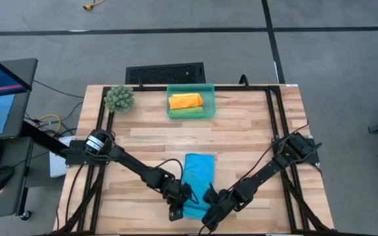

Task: Roll microfiber towels into tight, uniform cylinder then place into a basket
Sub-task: Roll the blue towel

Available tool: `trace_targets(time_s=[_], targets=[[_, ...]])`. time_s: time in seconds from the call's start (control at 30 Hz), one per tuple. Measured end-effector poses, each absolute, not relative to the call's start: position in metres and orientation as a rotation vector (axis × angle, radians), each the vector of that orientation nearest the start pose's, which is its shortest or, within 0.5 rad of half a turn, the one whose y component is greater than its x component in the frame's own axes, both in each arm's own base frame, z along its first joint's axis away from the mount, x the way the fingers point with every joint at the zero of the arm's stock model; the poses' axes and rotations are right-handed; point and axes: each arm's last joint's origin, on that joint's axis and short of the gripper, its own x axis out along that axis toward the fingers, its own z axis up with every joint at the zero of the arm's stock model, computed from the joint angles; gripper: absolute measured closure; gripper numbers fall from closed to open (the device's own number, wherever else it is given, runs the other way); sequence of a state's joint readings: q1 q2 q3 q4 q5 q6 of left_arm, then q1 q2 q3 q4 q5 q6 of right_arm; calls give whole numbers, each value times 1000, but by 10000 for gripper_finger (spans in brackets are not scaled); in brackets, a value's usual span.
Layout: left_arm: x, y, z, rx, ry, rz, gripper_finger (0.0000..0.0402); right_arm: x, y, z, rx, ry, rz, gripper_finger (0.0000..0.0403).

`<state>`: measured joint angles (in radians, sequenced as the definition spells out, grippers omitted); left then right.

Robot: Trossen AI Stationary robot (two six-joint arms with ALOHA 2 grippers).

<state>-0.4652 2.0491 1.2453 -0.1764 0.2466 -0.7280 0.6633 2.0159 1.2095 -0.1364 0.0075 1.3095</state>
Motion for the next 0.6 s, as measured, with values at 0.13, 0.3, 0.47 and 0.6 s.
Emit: trace_targets(time_s=[0.13, 0.3, 0.47, 0.6], targets=[[362, -189, 123, -514, 1166, -245, 399, 320, 246, 128, 841, 1115, -62, 222], [362, -189, 123, -514, 1165, -245, 399, 313, 247, 135, 840, 1141, -77, 195], [362, -189, 124, -514, 1166, -247, 399, 294, 253, 158, 780, 1100, -99, 200], [362, -189, 124, -514, 1165, -247, 399, 283, 261, 183, 695, 945, -52, 207]])
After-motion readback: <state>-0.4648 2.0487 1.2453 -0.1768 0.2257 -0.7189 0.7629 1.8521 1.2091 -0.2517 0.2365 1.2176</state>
